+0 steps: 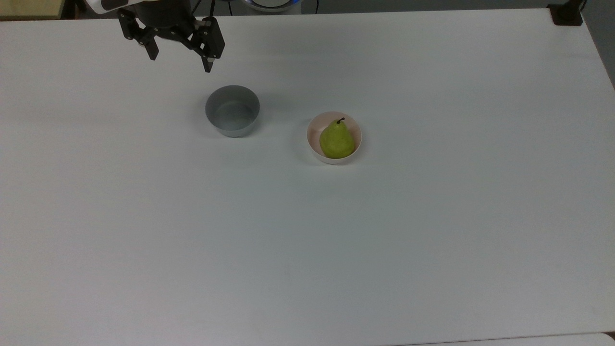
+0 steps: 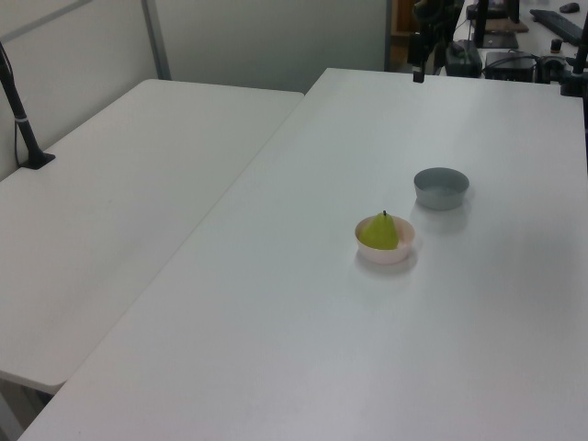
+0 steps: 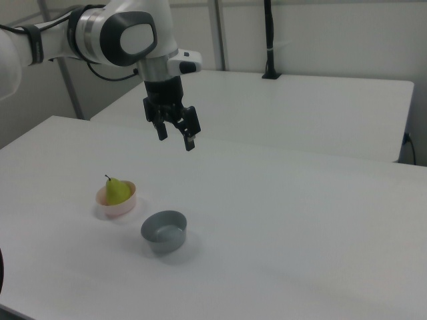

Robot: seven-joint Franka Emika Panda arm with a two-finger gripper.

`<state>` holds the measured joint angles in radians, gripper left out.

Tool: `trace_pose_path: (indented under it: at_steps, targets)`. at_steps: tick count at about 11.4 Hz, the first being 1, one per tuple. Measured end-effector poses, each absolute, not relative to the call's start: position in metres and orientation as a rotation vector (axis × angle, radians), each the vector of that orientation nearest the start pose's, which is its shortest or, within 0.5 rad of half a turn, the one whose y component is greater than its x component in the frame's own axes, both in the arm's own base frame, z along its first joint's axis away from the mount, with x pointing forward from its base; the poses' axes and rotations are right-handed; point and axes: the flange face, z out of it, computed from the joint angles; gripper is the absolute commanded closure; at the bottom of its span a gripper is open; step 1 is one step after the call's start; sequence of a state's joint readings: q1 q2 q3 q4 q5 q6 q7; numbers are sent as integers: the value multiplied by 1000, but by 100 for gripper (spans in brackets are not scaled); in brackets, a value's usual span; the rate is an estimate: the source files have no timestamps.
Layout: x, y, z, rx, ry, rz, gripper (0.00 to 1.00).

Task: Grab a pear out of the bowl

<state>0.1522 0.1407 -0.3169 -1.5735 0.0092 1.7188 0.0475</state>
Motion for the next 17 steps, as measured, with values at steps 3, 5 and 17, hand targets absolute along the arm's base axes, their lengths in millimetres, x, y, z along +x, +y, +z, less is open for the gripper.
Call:
trace_pose_path:
  at_steps: [3, 5, 17]
  targets:
    - [603, -60, 561, -3166, 261, -25, 0]
    - [608, -10, 553, -3177, 133, -7, 0]
    - [636, 201, 380, -3257, -383, 144, 6]
